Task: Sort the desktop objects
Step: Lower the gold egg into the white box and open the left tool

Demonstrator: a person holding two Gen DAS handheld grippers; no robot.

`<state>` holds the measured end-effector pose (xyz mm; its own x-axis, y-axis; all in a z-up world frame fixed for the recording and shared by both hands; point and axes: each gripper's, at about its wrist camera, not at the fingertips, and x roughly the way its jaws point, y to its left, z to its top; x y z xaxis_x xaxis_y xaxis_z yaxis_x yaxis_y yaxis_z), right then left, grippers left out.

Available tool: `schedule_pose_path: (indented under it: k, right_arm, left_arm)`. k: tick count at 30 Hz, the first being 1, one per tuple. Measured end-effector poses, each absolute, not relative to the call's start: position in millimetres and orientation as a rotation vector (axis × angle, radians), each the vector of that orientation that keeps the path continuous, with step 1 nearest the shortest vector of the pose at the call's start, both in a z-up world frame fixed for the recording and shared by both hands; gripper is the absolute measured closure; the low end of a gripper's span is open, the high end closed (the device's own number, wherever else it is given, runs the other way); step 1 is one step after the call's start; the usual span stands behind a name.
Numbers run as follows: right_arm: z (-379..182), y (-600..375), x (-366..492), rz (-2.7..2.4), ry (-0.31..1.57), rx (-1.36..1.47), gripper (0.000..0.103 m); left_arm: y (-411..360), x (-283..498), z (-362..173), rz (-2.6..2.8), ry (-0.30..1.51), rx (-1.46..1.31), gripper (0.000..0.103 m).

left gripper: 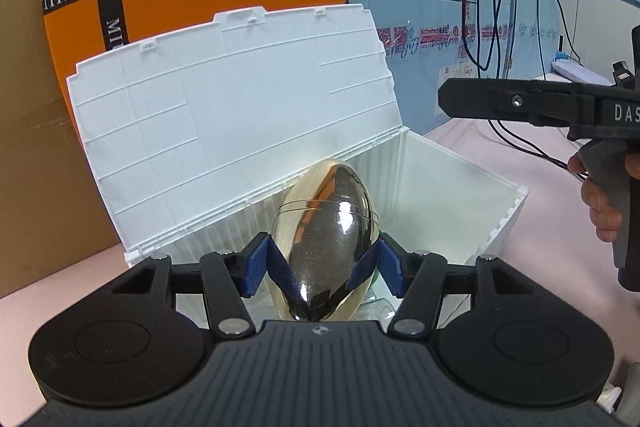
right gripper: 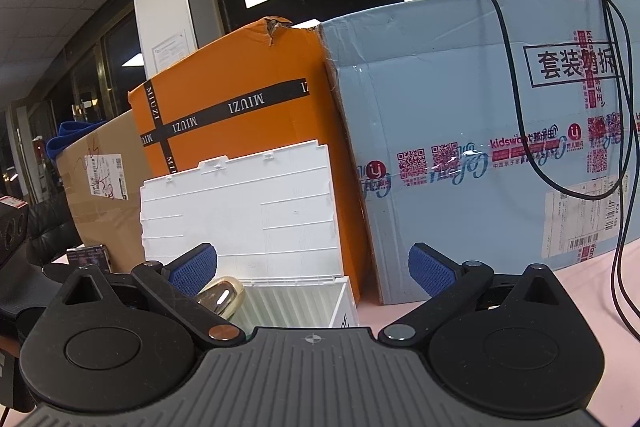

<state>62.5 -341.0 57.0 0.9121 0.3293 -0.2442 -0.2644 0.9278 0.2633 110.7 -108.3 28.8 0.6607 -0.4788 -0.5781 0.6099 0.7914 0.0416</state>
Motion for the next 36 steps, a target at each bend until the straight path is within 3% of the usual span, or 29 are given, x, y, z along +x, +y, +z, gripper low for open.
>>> schedule_pose_path:
  k: [16,20,36]
  right_arm:
    - [48,-344,69,0.298,0.35,0.239,0.0]
    - [47,-344,70,0.302,0.359,0.24,0.0]
    - [47,-338,68,0.326,0.379,0.238,0.0]
  left_arm:
    - [-107,118,26,-0.556,0.664,0.212,0.048]
    - [-105,113,30,-0.544,0.644,0.199,0.029]
    - [-86,76,34,-0.539,0.518,0.074,0.013]
